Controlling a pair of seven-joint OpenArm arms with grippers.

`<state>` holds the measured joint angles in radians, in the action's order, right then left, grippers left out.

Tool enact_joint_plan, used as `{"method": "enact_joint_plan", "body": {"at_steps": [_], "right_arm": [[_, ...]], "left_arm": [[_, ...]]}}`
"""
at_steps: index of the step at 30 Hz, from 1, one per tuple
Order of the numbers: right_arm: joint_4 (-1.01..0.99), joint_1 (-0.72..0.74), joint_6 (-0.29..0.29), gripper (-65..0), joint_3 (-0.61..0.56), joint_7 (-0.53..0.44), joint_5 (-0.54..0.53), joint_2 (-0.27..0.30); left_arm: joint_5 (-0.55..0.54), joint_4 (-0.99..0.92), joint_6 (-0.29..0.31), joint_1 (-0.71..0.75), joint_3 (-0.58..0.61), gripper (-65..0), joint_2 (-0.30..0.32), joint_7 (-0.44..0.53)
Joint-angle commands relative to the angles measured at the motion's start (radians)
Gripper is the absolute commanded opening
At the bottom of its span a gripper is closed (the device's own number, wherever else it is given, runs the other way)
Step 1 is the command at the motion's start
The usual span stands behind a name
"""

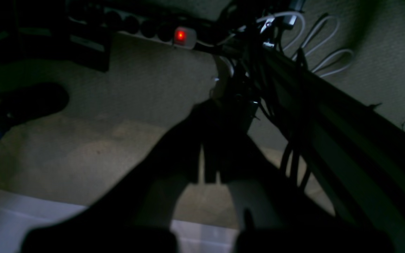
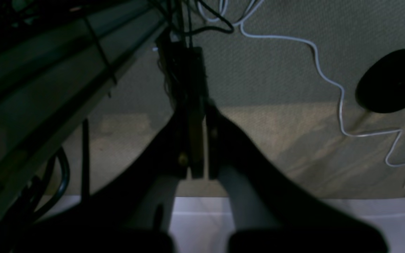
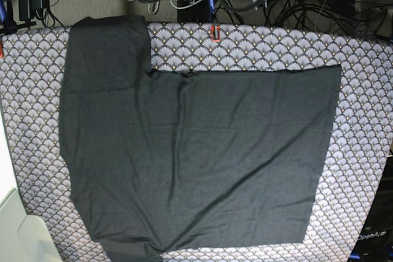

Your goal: Fold the T-shirt properly

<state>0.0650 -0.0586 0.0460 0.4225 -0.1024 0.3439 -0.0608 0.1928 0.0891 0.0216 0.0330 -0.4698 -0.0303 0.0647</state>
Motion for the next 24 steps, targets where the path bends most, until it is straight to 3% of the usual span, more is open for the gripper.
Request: {"method": "enact_joint_plan", "body": {"at_steps": [1, 9, 24], "right_arm": [[-0.001, -0.004, -0.008, -65.0, -0.001, -0.006, -0.003, -0.003], [0.000, 0.001, -0.008, -65.0, 0.000, -0.006, -0.004, -0.003], [0.000, -0.001, -0.008, -65.0, 0.000, -0.007, -0.004, -0.003]], "left_arm": [[0.000, 0.004, -0.004, 0.000, 0.000, -64.6, 0.003, 0.007], [-0.006, 0.004, -0.004, 0.002, -0.004, -64.6, 0.043, 0.007], [-0.006, 0.004, -0.004, 0.003, -0.004, -64.6, 0.036, 0.010]]}}
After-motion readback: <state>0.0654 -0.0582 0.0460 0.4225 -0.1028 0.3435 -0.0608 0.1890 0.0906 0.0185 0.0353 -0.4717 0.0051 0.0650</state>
